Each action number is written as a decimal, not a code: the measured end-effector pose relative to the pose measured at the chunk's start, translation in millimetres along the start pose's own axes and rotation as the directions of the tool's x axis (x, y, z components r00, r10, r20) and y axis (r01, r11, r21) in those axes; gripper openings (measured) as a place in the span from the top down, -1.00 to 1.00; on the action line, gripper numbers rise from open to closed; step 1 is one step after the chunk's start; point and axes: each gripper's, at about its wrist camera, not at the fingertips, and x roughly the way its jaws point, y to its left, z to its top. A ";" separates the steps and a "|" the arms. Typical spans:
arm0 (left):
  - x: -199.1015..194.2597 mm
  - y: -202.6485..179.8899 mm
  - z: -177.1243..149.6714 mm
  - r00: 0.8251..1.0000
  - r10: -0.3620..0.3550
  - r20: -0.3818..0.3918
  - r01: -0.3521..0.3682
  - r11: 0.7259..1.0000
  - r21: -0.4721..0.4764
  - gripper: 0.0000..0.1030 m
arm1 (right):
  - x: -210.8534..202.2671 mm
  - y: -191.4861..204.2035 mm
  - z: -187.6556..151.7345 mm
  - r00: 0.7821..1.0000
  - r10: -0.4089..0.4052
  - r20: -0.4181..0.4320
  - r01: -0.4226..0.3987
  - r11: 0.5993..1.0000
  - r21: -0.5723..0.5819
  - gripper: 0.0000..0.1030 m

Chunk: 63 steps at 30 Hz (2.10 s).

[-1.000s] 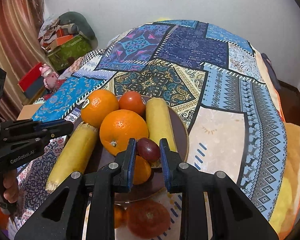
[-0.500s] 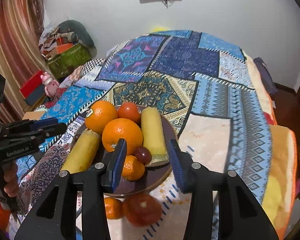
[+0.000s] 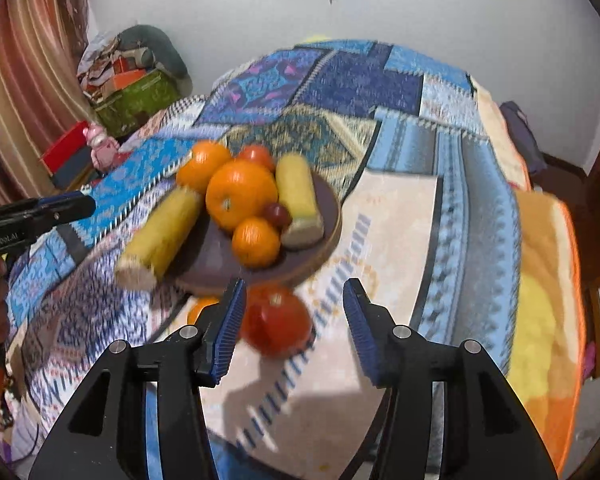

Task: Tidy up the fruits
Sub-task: 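Open the right tool over the plate while the left tool releases its plum there, then grasp the red tomato with the right tool while the left tool grasps a small mandarin, then carry the tomato over the plate with the right tool while the left tool carries the mandarin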

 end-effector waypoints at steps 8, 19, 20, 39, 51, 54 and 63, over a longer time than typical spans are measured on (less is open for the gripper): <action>7.6 -11.3 -22.0 0.999 -0.018 -0.051 0.019 1.000 0.011 0.15 | 23.8 5.1 -14.8 0.996 0.040 -0.077 -0.039 0.999 0.013 0.09; 11.8 -38.0 -48.4 0.990 -0.069 -0.123 0.075 0.996 0.041 0.15 | 32.8 -0.5 -14.5 0.991 0.107 -0.082 -0.102 0.992 0.069 0.06; 11.9 -42.3 -49.8 0.989 -0.077 -0.127 0.083 0.995 0.047 0.15 | 31.2 1.0 -15.2 0.991 0.103 -0.080 -0.098 0.993 0.064 0.06; 58.9 -128.3 -38.8 0.976 -0.061 -0.210 0.087 0.990 0.114 0.15 | -40.1 -26.6 -32.3 0.999 0.016 0.028 -0.017 0.999 0.050 0.07; 87.3 -129.7 -26.3 0.971 -0.034 -0.237 0.057 0.994 0.092 0.33 | -34.7 -29.9 -36.5 0.999 0.036 0.023 -0.038 0.997 0.063 0.07; 86.9 -133.1 -26.5 0.973 -0.035 -0.229 0.060 0.993 0.103 0.33 | -35.9 -29.6 -36.0 0.999 0.033 0.025 -0.035 0.997 0.065 0.07; 34.2 -130.9 -24.5 0.991 -0.055 -0.125 0.071 0.989 0.131 0.34 | -39.4 -22.6 -31.3 0.999 0.036 0.034 -0.037 0.998 0.057 0.07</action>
